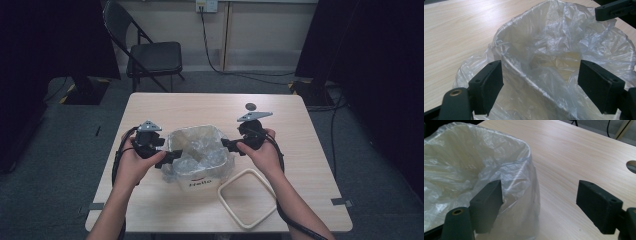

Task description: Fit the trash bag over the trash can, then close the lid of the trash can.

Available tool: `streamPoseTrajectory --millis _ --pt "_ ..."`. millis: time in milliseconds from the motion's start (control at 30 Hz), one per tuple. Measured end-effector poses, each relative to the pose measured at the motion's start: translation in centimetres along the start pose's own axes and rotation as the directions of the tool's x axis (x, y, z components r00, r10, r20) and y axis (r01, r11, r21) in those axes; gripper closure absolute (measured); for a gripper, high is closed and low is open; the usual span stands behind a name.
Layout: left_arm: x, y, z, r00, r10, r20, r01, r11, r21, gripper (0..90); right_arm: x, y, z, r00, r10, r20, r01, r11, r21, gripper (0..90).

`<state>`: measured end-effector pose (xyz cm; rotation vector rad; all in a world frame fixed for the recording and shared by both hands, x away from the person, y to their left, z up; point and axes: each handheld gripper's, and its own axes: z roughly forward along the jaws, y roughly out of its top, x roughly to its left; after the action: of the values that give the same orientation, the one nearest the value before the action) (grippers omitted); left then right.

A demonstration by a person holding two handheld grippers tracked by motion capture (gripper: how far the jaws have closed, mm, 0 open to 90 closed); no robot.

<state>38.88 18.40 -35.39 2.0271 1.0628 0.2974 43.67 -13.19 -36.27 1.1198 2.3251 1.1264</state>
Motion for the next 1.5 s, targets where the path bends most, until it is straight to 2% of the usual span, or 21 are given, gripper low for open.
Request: streamPoseTrajectory --millis 133,200,233,300,400,567,667,800,967,1200,1500 --pt "-0.2 0.0 0.1 1.0 0.002 0.004 -0.002 1.0 -0.001 19.8 -0.4 -0.5 -0.1 0.9997 0.011 0.02 -0.011 1.0 0.002 18.4" --pt "-0.2 0.0 0.1 1.0 0.0 0.001 0.0 1.0 0.001 19.9 -0.1 -0.9 0.3 0.9998 -0.02 0.0 0.02 1.0 0.022 20.1" --pt "-0.2 0.0 0.2 1.0 0.001 0.001 -0.001 1.0 0.001 19.8 -0.1 -1.1 0.4 0.9995 -0.029 0.012 0.029 0.999 0.019 19.2" --pt "-0.2 0.0 0.3 1.0 0.001 0.003 -0.001 1.0 0.003 19.8 -0.2 -1.3 0.5 1.0 0.003 0.001 -0.003 1.0 0.016 19.2" --pt "-0.4 0.0 0.4 1.0 0.001 0.003 -0.001 1.0 0.003 19.8 -0.4 -1.5 0.6 0.9998 0.019 0.011 -0.02 0.999 0.034 18.4" --pt "-0.5 0.1 0.5 1.0 0.004 0.001 -0.004 1.0 0.005 19.8 -0.4 -1.8 0.6 0.9997 0.023 0.008 -0.023 0.999 0.039 18.4" --pt "-0.6 0.2 0.6 1.0 0.006 0.003 -0.006 1.0 0.007 19.8 -0.5 -1.7 0.0 0.9993 0.038 0.004 -0.038 0.999 0.027 18.1" --pt "-0.8 0.3 0.6 1.0 0.009 0.005 -0.009 0.9999 0.01 19.8 -0.5 -1.2 -1.2 0.9999 0.014 -0.007 -0.014 1.0 0.016 16.6" --pt "-1.3 0.6 0.6 0.9998 0.02 0.002 -0.02 0.9997 0.011 19.3 -1.1 -1.1 -3.1 0.9999 0.003 0.016 -0.003 1.0 0.004 16.5" --pt "-1.9 1.0 0.4 0.9996 0.027 0.006 -0.027 0.9996 0.008 19.3 -2.4 -2.9 -4.2 0.9991 0.005 0.042 -0.007 0.998 0.055 16.5" --pt "-2.1 0.8 0.7 0.9997 0.02 0.011 -0.02 0.9998 0.008 19.1 -3.4 -6.1 -3.6 0.9985 -0.005 0.055 -0.001 0.994 0.107 16.6"
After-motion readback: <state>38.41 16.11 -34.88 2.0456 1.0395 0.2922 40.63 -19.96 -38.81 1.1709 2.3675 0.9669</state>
